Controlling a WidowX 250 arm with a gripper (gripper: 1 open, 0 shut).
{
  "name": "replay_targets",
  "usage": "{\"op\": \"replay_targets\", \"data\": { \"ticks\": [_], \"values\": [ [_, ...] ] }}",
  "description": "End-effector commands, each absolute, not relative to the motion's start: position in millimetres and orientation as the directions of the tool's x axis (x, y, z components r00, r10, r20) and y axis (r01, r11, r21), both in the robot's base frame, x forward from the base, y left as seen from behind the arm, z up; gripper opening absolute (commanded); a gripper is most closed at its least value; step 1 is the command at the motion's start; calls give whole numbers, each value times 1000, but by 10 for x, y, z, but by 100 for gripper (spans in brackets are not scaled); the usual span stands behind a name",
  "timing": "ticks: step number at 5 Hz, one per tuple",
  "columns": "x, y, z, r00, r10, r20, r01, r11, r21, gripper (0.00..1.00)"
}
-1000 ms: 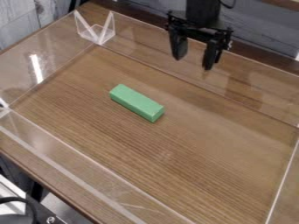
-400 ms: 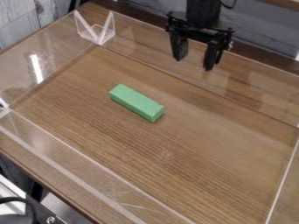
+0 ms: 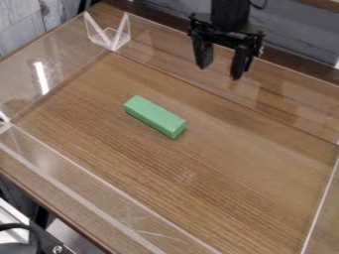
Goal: Put the green block in the brown bowl
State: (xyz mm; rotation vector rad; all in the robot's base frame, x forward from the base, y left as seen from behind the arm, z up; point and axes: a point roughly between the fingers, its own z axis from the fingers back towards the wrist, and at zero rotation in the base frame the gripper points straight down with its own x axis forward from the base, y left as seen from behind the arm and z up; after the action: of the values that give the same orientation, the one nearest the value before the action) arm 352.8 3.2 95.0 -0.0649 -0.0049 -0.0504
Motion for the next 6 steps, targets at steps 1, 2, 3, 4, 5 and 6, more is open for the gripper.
{"op": "replay_targets", "data": {
  "ticks": [1,2,3,4,5,6],
  "values": [
    [3550,195,1104,992,112,64,-108,992,-63,100],
    [3416,346,1073,934,354,53,-350,934,-72,100],
    [3303,481,1029,816,575,57,-569,818,-86,100],
    [3257,539,961,655,753,59,-747,657,-100,100],
    [3203,572,890,557,829,55,-822,559,-108,100],
    [3178,586,824,493,869,51,-861,495,-116,100]
  ]
}}
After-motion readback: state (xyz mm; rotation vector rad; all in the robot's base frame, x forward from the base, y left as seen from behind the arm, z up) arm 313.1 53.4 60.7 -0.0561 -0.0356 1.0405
